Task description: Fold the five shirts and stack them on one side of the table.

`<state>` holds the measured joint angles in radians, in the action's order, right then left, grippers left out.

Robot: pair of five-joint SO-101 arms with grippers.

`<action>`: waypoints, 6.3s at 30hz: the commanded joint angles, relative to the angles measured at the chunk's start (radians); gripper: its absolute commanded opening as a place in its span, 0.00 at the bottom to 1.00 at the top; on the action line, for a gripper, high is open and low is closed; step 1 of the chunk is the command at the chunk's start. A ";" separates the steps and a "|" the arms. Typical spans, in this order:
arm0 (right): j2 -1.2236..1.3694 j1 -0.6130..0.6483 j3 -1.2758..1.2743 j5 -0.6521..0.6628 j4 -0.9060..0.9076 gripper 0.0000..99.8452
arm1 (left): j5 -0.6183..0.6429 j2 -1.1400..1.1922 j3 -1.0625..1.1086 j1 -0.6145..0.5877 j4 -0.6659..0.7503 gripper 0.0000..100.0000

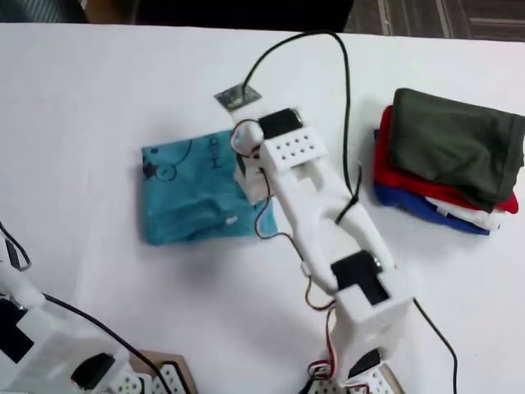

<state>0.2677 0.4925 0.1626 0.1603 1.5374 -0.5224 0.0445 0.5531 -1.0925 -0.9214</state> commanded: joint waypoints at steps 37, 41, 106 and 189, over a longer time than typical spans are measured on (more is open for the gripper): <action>-0.177 0.008 -0.129 -0.008 -0.186 0.36 | 0.005 -0.052 -0.007 0.009 0.009 0.03; -0.124 0.015 -0.066 -0.084 -0.260 0.36 | 0.005 -0.051 -0.005 0.011 0.011 0.03; 0.234 -0.084 0.764 0.216 0.173 0.02 | 0.005 -0.051 -0.012 0.012 0.015 0.03; 0.320 -0.998 0.646 0.663 -0.243 0.02 | 0.006 -0.052 -0.005 0.046 0.014 0.03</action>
<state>0.5608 -0.4757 0.7933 0.8186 1.3195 -0.5224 0.0445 0.5531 -1.0495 -0.9214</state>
